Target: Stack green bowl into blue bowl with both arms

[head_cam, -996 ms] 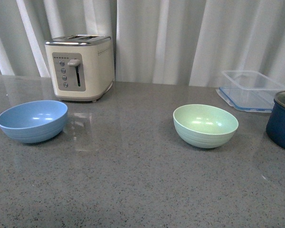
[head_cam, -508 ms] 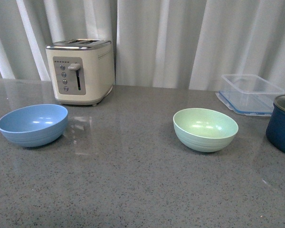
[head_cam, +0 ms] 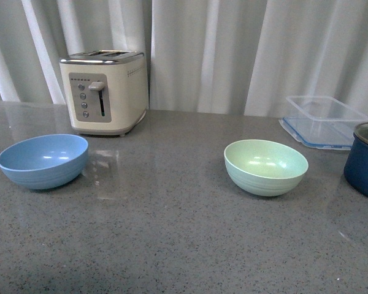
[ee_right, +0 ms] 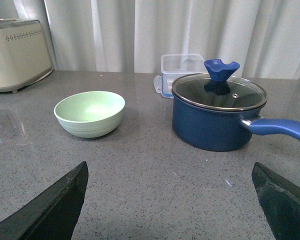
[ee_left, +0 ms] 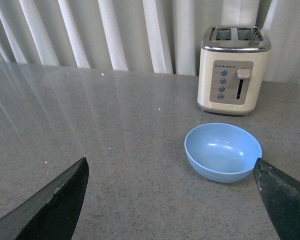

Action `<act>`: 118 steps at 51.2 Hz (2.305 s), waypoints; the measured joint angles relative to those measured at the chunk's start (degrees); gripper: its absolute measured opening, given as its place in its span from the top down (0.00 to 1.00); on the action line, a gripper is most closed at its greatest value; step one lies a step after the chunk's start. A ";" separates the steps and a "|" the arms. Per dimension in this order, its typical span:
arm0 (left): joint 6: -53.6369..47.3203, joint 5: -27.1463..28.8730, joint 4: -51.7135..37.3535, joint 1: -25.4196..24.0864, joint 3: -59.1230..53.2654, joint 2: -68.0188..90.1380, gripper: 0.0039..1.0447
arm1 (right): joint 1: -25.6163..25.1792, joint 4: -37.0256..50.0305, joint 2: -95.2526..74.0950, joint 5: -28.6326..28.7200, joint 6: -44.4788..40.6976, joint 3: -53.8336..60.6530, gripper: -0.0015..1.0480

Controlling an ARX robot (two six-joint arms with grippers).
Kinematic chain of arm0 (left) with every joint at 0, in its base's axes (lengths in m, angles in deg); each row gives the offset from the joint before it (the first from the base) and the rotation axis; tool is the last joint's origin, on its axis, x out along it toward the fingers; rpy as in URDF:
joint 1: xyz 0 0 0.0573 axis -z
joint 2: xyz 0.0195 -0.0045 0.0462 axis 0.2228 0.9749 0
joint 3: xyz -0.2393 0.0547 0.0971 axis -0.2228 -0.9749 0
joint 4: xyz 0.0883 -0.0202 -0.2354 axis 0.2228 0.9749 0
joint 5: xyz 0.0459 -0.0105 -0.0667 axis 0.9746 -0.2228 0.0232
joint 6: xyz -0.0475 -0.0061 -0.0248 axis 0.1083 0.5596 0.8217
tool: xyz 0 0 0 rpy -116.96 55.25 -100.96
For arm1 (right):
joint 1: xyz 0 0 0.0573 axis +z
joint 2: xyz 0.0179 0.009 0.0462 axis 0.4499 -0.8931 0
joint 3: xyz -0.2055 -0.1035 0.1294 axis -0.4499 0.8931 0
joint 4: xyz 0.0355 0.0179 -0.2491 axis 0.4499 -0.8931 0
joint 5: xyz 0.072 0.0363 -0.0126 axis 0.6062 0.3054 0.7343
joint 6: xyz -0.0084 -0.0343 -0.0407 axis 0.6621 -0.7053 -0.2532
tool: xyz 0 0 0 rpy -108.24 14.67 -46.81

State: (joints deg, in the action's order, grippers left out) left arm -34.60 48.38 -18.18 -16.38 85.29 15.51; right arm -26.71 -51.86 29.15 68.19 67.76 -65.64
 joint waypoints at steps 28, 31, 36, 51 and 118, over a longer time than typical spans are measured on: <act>28.13 -13.84 16.68 -7.85 33.94 41.27 0.06 | 0.00 0.00 0.00 -0.02 0.00 0.00 0.10; 29.75 -14.56 17.73 -7.69 35.89 43.76 0.06 | 0.00 0.00 0.00 -0.02 -0.02 0.00 0.10; 31.41 -15.30 19.30 -7.48 38.62 47.52 0.06 | 0.00 0.00 0.00 0.00 0.00 0.00 0.10; 32.52 -13.79 23.39 -5.99 46.66 59.82 0.06 | 0.00 0.00 0.00 0.00 -0.02 0.00 0.10; 32.35 -11.87 28.76 1.81 57.02 64.74 0.97 | 0.00 0.00 0.00 -0.02 0.00 0.00 0.10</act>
State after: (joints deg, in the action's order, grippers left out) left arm -2.25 36.51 10.58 -14.57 142.32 80.25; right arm -26.71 -51.86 29.15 68.17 67.76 -65.64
